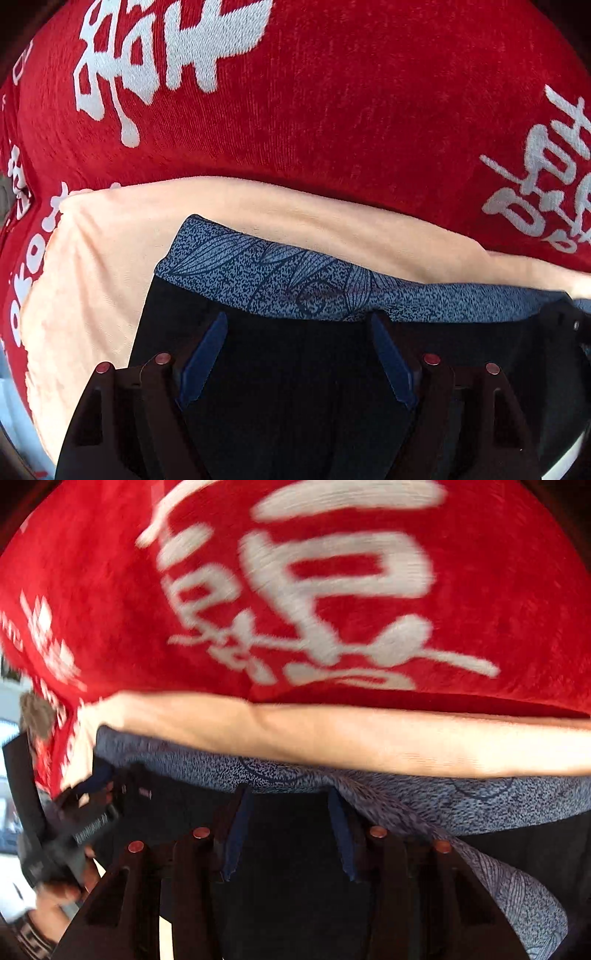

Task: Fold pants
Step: 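Lift both cuffs and fold them over toward the waistband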

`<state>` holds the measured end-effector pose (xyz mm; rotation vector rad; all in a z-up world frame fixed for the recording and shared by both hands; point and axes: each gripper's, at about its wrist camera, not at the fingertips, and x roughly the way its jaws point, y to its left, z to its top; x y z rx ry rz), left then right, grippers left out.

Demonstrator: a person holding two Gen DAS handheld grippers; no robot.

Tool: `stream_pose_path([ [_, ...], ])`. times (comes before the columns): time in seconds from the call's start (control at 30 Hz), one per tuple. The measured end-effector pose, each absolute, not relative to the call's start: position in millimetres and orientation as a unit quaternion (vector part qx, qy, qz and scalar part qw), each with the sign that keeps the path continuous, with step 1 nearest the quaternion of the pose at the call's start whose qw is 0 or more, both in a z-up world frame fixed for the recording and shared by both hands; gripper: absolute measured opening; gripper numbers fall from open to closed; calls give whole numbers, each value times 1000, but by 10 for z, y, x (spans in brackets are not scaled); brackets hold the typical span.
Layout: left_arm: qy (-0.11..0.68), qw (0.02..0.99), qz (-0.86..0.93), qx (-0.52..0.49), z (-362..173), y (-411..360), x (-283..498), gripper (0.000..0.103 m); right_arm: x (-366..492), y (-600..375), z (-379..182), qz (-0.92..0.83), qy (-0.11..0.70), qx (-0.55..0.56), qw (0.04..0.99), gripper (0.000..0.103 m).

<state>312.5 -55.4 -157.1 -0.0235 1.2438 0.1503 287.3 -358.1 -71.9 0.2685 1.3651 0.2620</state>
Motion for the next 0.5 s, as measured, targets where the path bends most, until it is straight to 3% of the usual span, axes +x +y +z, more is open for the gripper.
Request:
stream_pose_path([
  [0.13,589,806,51,-9,-1404,-652,2986,80,2763,-3891,-627,112,623,163,757,52],
  [0.27,597,802,13,3,-1295,-921,2714,80,2403,-4273,-583,120,638,206,732,64],
  [0.5,615,784,-84,3,-1162,-1820,2188,80,1499,-4863,-540,114,637,286,707,64],
])
